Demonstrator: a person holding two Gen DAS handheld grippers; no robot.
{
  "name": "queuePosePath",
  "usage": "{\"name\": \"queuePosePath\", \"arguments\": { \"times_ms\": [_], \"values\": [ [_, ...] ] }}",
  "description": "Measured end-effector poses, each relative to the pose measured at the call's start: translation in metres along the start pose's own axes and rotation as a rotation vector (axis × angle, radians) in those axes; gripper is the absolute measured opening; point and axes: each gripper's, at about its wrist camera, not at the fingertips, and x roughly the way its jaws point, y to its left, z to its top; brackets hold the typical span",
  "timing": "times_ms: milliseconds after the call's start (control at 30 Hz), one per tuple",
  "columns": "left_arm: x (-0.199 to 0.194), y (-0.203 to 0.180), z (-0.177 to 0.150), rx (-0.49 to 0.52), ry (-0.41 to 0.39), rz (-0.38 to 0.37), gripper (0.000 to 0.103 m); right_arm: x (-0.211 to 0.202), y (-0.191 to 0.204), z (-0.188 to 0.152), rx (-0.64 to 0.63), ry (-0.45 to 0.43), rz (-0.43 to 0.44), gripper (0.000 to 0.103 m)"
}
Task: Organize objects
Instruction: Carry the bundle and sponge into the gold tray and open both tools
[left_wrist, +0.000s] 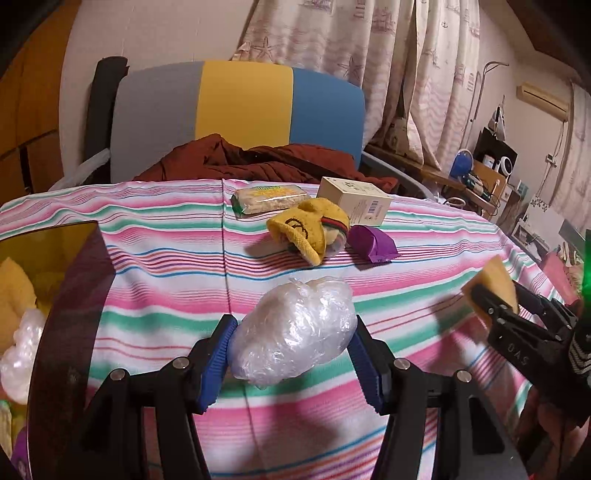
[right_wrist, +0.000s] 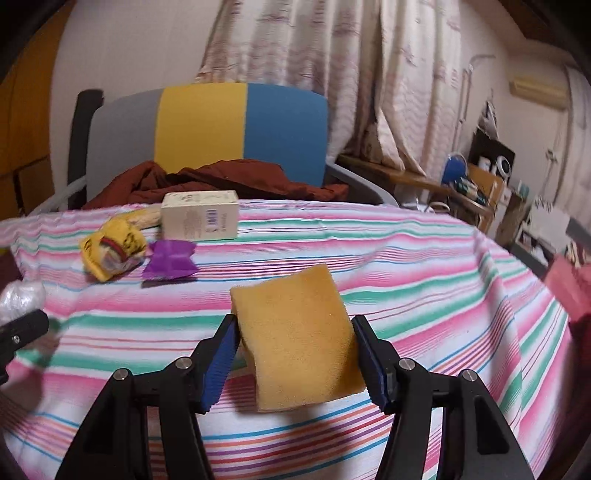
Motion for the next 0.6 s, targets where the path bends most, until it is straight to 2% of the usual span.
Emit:
{"name": "queuePosePath", "arguments": {
  "times_ms": [200,333,600],
  "values": [
    [-0.013,0.01,-0.011,-0.034,-0.001,-0.022,0.061,-0.016,0.02,-0.006,-0.066,-0.001,0.043,0.062],
    [-0.023,0.019,-0.016,-0.066,0.02,-0.032,0.061,-0.03,0.025,-0.012,-0.032,0.027,0.106,0.062],
    [-0.082,0.047,-0.016,-0.132,-0.046,-0.088,0.061,-0.059,0.056,-0.007,0.06,0.05,0.244,0.062]
  ]
}}
